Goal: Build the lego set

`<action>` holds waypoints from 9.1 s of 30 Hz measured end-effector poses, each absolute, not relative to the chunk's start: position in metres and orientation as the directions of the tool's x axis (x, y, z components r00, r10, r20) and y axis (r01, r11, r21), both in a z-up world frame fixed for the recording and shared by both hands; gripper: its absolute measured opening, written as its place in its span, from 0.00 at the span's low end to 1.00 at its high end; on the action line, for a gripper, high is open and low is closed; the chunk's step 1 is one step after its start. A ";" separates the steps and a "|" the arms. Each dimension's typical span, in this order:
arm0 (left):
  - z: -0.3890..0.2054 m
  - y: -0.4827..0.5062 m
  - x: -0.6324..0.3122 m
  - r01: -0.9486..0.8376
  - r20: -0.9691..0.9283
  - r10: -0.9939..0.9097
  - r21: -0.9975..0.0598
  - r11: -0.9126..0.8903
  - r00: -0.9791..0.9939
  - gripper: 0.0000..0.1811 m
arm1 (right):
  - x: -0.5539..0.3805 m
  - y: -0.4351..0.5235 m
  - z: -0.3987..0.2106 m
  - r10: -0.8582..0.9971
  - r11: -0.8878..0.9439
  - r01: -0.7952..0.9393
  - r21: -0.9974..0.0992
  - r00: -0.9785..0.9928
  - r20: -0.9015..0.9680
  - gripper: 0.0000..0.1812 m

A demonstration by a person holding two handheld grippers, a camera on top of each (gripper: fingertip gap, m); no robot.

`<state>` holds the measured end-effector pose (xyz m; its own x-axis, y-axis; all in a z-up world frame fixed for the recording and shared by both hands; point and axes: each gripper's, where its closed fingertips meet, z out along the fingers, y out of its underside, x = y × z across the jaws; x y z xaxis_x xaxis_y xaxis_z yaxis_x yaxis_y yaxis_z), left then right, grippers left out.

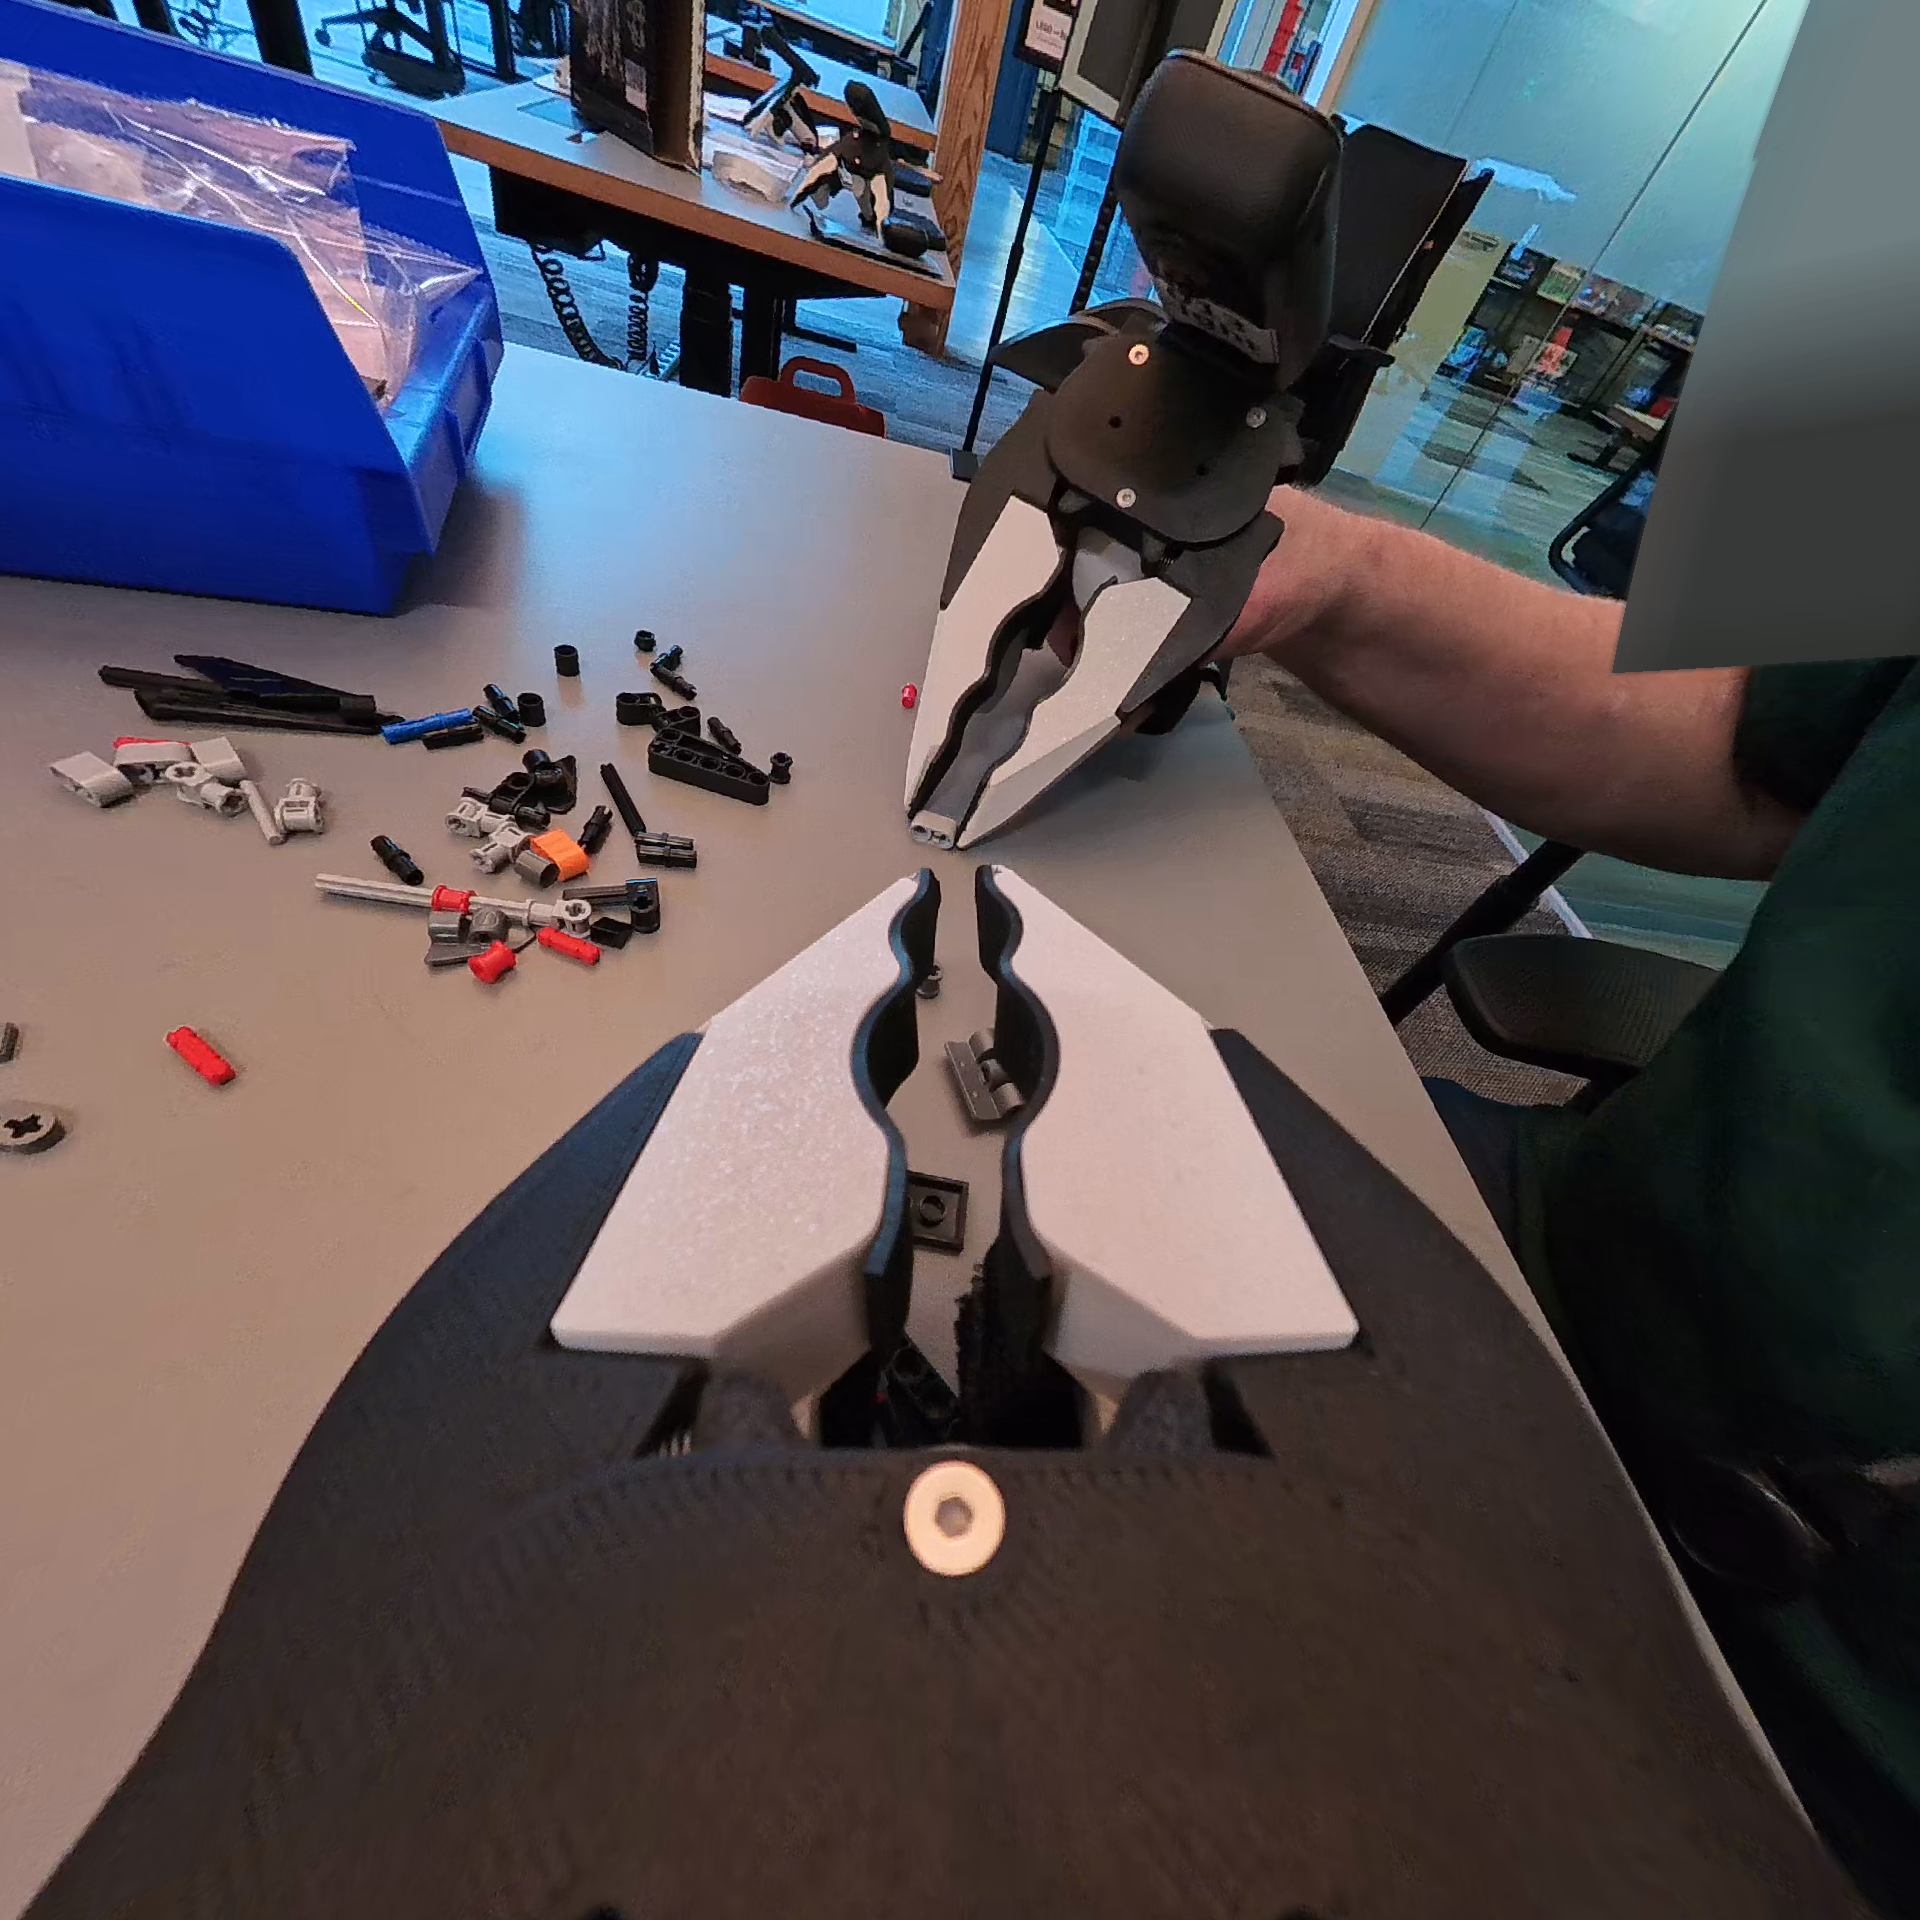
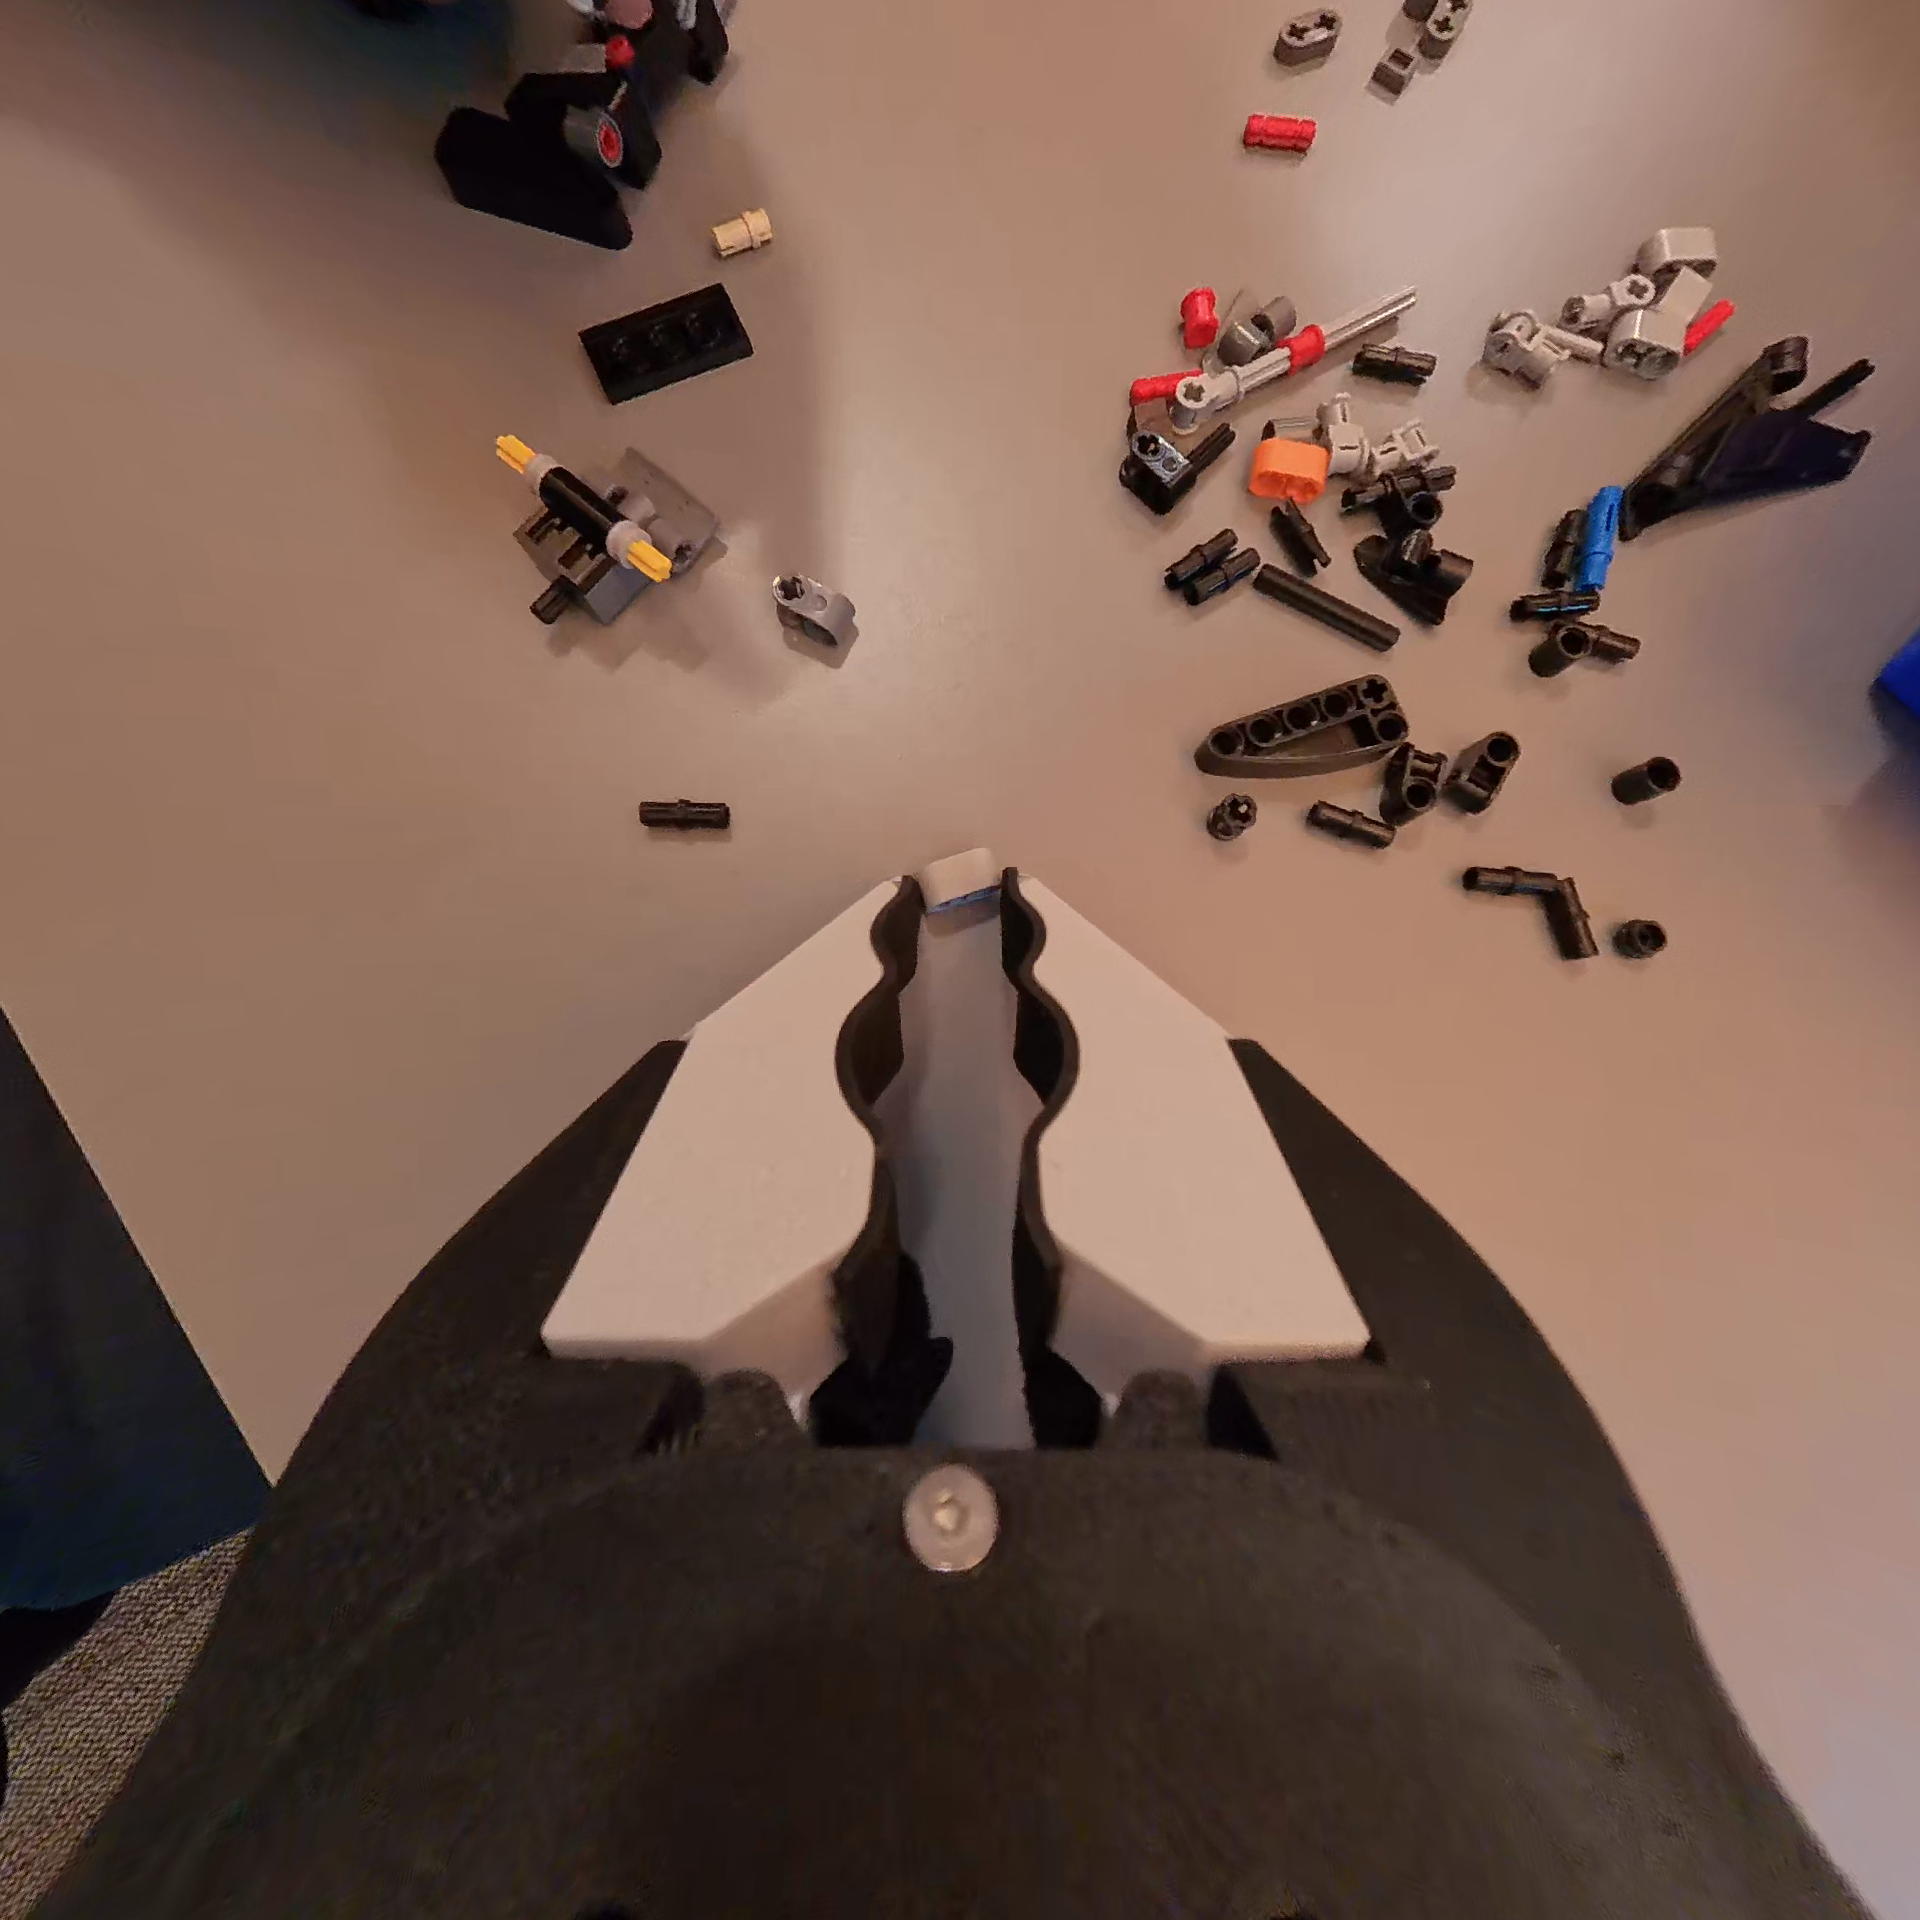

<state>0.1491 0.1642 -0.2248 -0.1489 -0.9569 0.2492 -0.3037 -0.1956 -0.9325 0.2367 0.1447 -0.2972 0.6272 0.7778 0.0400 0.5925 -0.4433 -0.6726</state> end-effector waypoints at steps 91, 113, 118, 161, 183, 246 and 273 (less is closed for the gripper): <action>-0.188 0.136 0.152 -0.193 -0.158 -0.979 -0.964 0.181 -0.129 0.03 | 0.145 0.139 -0.187 0.861 -0.409 0.094 -0.908 0.368 -0.350 0.11; -0.166 0.120 0.135 -0.220 0.616 -0.570 -0.760 -0.611 -0.543 0.03 | 0.119 0.135 -0.174 0.717 0.286 0.718 -0.635 0.279 0.639 0.08; -0.167 0.119 0.136 -0.237 0.639 -0.536 -0.736 -0.634 -0.552 0.03 | 0.120 0.134 -0.175 0.729 0.270 0.726 -0.632 0.275 0.627 0.08; -0.235 0.104 0.165 -0.379 -0.200 -0.940 -0.876 0.298 -0.278 0.13 | 0.164 0.108 -0.220 0.917 -0.199 0.284 -0.938 0.391 -0.076 0.08; -0.269 0.100 0.162 -0.481 -0.344 -0.872 -0.734 0.481 -0.348 0.13 | 0.162 0.101 -0.254 0.953 -0.209 0.632 -0.747 0.303 -0.010 0.08; -0.285 0.104 0.142 -0.618 -0.171 -0.912 -0.687 0.382 -0.374 0.20 | 0.157 0.098 -0.283 0.697 -0.509 0.403 -0.761 0.712 -0.089 0.20; -0.282 0.105 0.130 -0.611 -0.162 -0.900 -0.685 0.398 -0.405 0.09 | 0.146 0.087 -0.293 0.689 -0.691 0.321 -0.648 0.564 -0.455 0.03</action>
<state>0.1300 0.1048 -0.2820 -0.4054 -0.8997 -0.1617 -0.6105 0.3981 -0.6846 0.1461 0.0872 -0.2930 0.5642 0.6890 -0.4550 0.3209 -0.6907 -0.6480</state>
